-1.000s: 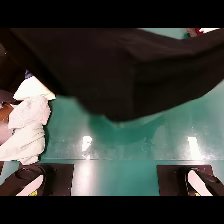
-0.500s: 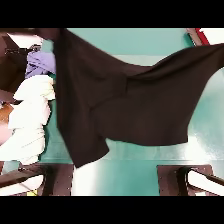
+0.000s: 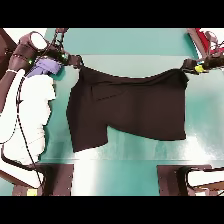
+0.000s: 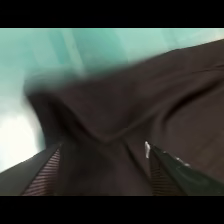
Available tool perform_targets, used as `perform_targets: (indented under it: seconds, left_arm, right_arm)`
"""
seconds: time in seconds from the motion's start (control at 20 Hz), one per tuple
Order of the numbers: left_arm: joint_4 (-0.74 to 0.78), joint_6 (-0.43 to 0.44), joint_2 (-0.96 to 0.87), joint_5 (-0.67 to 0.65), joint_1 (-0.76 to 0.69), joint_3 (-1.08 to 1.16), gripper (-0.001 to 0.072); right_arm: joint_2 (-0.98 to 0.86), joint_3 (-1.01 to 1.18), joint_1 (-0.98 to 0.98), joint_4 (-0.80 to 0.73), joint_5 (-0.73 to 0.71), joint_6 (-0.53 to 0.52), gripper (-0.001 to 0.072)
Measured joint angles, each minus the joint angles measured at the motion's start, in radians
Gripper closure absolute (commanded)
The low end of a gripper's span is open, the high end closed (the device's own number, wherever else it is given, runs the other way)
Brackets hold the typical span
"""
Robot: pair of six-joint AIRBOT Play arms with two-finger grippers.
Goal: Fold the shirts.
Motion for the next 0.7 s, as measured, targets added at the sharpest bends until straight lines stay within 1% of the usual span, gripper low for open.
perform_targets:
  seconds: [0.1,0.15,0.2,0.25,0.3,0.35,0.45,0.55,0.7]
  left_arm:
    - [-0.005,-0.009,-0.004,-0.059,0.052,0.030,0.0092]
    - [-0.014,-0.011,0.000,-0.097,0.085,0.040,0.0092]
    - [-0.033,-0.013,0.010,-0.143,0.125,0.047,0.0153]
    - [-0.060,-0.013,0.021,-0.186,0.165,0.046,0.0209]
    - [-0.090,-0.013,0.038,-0.224,0.206,0.031,0.0211]
    - [-0.121,-0.013,0.057,-0.251,0.245,0.001,0.0210]
    - [-0.172,-0.005,0.111,-0.282,0.314,-0.105,0.0209]
    - [-0.205,0.018,0.169,-0.304,0.352,-0.259,0.0206]
    - [-0.236,0.063,0.237,-0.275,0.371,-0.514,0.0201]
  right_arm:
    - [-0.002,0.025,-0.007,0.002,0.010,-0.001,0.0304]
    - [0.006,0.032,-0.016,0.000,0.037,-0.007,0.0305]
    - [0.026,0.036,-0.028,0.001,0.066,-0.016,0.0308]
    - [0.054,0.030,-0.043,0.006,0.096,-0.027,0.0370]
    - [0.085,0.011,-0.061,0.010,0.127,-0.040,0.0409]
    - [0.118,-0.015,-0.080,0.024,0.157,-0.052,0.0409]
    - [0.197,-0.084,-0.126,0.080,0.207,-0.080,0.0409]
    - [0.272,-0.165,-0.174,0.140,0.247,-0.097,0.0409]
    - [0.371,-0.285,-0.230,0.210,0.285,-0.112,0.0409]
